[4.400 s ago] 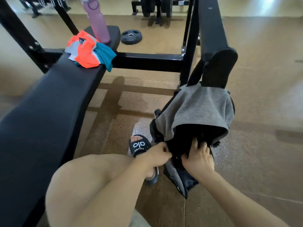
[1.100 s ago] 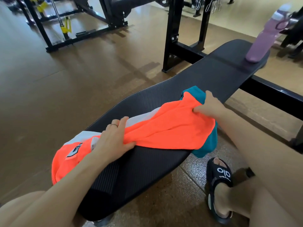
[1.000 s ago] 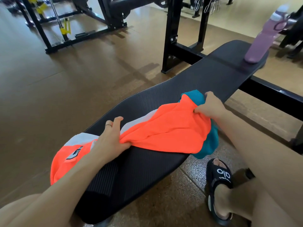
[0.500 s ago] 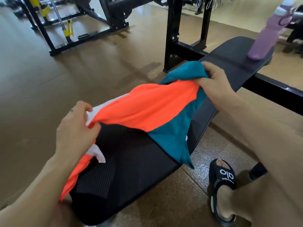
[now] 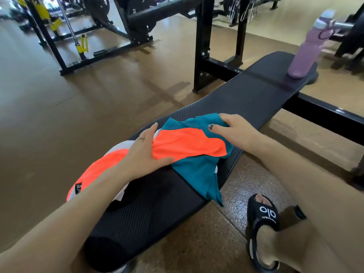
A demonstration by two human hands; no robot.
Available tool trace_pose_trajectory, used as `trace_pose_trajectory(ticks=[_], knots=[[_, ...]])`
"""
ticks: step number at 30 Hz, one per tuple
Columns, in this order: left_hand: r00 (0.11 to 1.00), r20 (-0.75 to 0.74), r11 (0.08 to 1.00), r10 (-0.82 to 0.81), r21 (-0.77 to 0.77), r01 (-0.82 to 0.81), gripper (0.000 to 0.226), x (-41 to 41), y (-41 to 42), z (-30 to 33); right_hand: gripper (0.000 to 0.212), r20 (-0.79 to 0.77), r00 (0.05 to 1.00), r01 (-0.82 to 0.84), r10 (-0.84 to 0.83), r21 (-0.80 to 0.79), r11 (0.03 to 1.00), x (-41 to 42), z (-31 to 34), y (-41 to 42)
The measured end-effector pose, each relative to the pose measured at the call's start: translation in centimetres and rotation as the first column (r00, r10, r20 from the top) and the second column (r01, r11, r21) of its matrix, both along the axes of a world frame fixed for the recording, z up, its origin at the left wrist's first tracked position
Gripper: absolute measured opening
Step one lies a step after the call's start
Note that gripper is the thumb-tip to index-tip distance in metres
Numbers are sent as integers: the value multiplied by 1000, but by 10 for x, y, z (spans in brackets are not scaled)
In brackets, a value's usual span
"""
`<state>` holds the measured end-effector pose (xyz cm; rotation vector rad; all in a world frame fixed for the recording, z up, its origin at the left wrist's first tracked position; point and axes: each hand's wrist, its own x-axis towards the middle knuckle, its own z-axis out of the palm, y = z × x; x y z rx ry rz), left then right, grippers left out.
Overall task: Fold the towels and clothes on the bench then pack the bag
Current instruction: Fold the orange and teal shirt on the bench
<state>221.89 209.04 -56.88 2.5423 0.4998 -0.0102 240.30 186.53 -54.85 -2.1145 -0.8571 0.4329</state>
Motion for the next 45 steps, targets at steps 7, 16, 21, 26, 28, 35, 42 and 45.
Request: trace_pose_trajectory(ticks=[7, 16, 21, 26, 28, 35, 42, 45], knots=[[931, 21, 913, -363, 208, 352, 97, 68, -9, 6, 3, -422, 765, -443, 486, 204, 873, -49, 24, -14], [869, 66, 728, -491, 579, 367, 13, 40, -27, 38, 74, -480, 851, -342, 213, -199, 918, -16, 15, -36], [887, 12, 662, -462, 670, 335, 38, 5, -63, 34, 81, -537, 808, -420, 242, -239, 875, -22, 6, -33], [943, -116, 841, -312, 428, 331, 64, -5, -64, 24, 50, -154, 943, -332, 294, -478, 814, -32, -8, -17], [922, -182, 849, -341, 361, 385, 42, -4, -55, 27, 58, -79, 964, -262, 255, -460, 848, -31, -7, -17], [871, -393, 813, -294, 376, 444, 24, 2, -43, 49, 16, 526, 850, 141, 34, -291, 946, -10, -7, 7], [878, 357, 837, -318, 541, 83, 22, 21, -2, 127, 37, 58, 969, 162, -239, 579, 799, 8, 57, 57], [863, 384, 899, -328, 407, 160, 29, 9, -32, 128, 43, -68, 993, 118, -101, 717, 687, 3, 80, 55]])
